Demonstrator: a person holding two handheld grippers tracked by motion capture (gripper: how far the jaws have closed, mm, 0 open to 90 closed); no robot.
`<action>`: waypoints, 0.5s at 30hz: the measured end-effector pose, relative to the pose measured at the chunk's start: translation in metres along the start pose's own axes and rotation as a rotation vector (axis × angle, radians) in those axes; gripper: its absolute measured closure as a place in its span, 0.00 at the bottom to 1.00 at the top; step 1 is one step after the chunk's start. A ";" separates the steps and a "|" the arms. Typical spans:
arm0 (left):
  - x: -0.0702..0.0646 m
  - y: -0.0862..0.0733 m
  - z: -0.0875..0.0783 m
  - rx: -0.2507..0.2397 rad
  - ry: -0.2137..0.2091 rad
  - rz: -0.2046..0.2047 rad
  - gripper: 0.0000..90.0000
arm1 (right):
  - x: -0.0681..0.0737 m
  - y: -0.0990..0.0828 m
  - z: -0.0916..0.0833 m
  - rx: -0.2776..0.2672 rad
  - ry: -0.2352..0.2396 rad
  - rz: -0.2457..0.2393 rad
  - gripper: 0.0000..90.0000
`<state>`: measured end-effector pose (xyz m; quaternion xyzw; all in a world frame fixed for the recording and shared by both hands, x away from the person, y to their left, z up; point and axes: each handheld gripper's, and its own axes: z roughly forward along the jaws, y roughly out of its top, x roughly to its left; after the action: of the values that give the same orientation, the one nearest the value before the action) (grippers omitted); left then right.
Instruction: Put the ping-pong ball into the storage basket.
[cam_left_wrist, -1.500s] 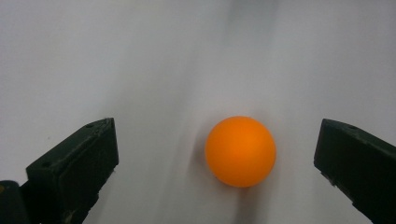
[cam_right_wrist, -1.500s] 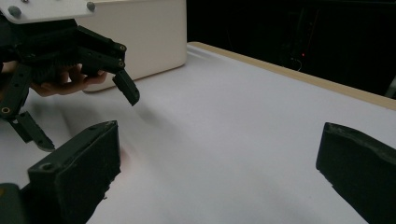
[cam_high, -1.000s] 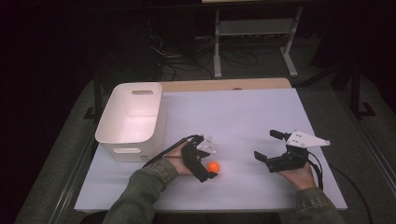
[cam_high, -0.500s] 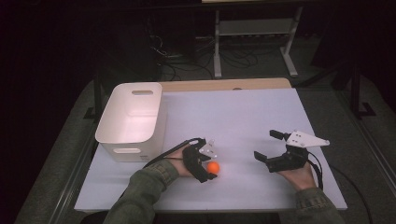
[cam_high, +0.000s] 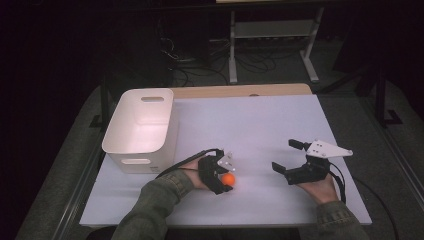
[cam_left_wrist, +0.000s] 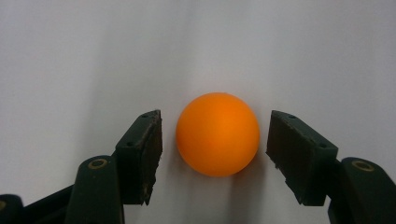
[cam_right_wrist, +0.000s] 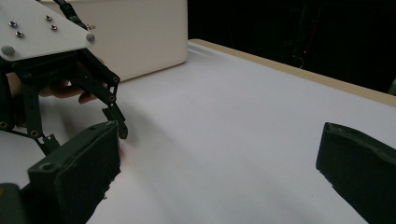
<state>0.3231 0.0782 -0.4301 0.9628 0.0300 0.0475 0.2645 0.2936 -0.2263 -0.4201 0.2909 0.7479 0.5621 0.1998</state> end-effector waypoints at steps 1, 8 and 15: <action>0.000 0.001 0.000 0.005 -0.002 0.005 0.42 | 0.000 0.000 0.000 0.001 0.001 0.002 0.00; -0.001 0.003 0.001 0.018 -0.005 0.011 0.47 | 0.000 0.000 0.000 0.000 0.003 -0.001 0.00; 0.001 0.002 0.000 0.017 -0.003 0.008 0.55 | 0.000 0.000 0.000 0.001 0.003 0.003 0.00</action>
<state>0.3247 0.0762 -0.4287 0.9652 0.0260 0.0470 0.2559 0.2936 -0.2263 -0.4204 0.2911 0.7482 0.5625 0.1977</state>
